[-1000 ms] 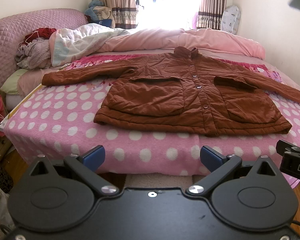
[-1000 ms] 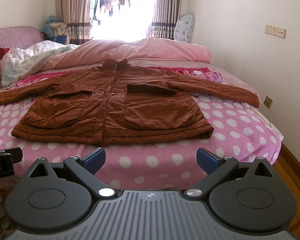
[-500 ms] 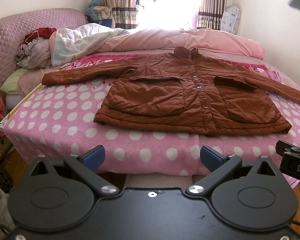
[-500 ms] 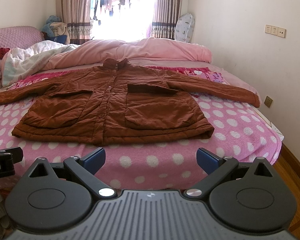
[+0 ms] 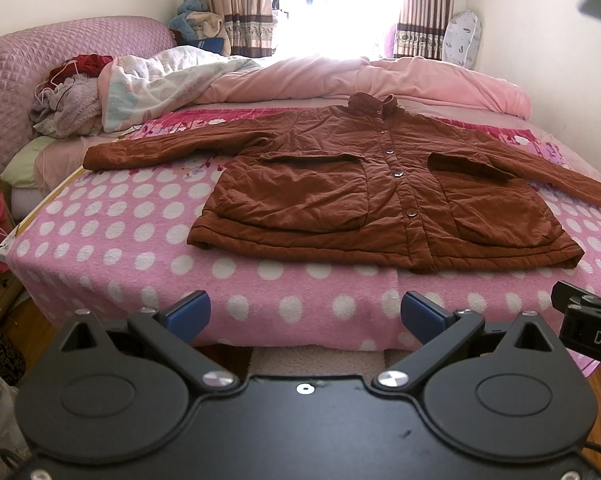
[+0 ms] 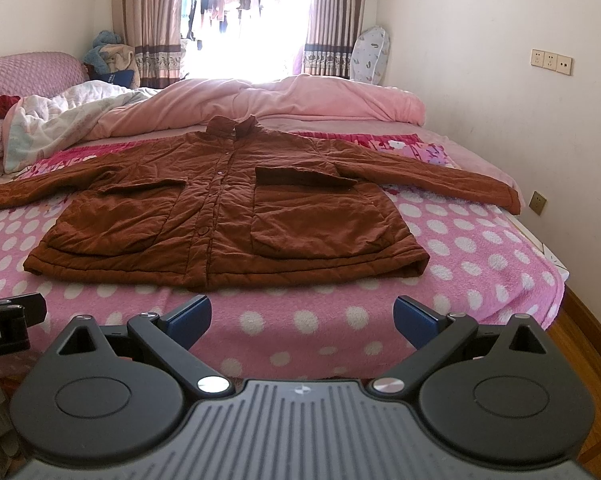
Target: Fold large clothes
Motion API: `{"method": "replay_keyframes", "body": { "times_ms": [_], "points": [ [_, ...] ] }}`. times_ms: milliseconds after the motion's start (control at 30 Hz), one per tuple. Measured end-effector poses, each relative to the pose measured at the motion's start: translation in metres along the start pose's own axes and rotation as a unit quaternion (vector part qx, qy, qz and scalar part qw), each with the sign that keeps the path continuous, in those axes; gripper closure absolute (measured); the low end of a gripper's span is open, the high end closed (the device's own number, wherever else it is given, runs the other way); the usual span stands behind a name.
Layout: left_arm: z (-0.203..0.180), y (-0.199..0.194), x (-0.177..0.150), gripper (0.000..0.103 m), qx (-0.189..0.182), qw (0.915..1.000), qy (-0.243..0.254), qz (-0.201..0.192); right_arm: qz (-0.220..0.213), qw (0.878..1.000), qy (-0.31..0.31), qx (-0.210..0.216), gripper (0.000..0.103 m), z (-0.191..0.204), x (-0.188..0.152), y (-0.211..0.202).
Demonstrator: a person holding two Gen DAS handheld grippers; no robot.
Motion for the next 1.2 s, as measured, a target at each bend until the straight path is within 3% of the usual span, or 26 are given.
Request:
{"method": "replay_keyframes", "body": {
  "times_ms": [500, 633, 833, 1000, 1200],
  "points": [
    [0.008, 0.016, 0.01, 0.0, -0.005, 0.9999, -0.009, 0.004, 0.002, 1.0, 0.008, 0.003, 0.0, 0.007, 0.001, 0.009],
    [0.028, 0.035, 0.024, 0.0, -0.014, 0.9994, -0.033, -0.001, -0.015, 1.0, 0.01, -0.002, 0.0, 0.002, 0.018, 0.024],
    [0.087, 0.068, 0.065, 0.0, 0.014, 0.9957, -0.077, -0.051, -0.053, 0.998, 0.021, -0.023, 0.0, -0.009, 0.06, 0.062],
    [0.162, 0.117, 0.093, 0.0, 0.027, 0.9834, -0.161, -0.08, -0.067, 0.997, 0.017, -0.026, 0.0, -0.009, 0.092, 0.108],
    [0.268, 0.195, 0.103, 0.002, 0.061, 0.9491, -0.295, -0.092, -0.083, 0.996, 0.037, 0.002, 0.0, 0.003, 0.117, 0.167]
  ]
}}
Point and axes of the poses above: each gripper's, at about its wrist camera, not at the fingertips, and y roughly the way its jaws point, z to its left, x to its top, the point moved 3 cm from there along y, roughly the way its jaws point, and after that the axes turned 12 degrees about -z, right-handed, at the moved point
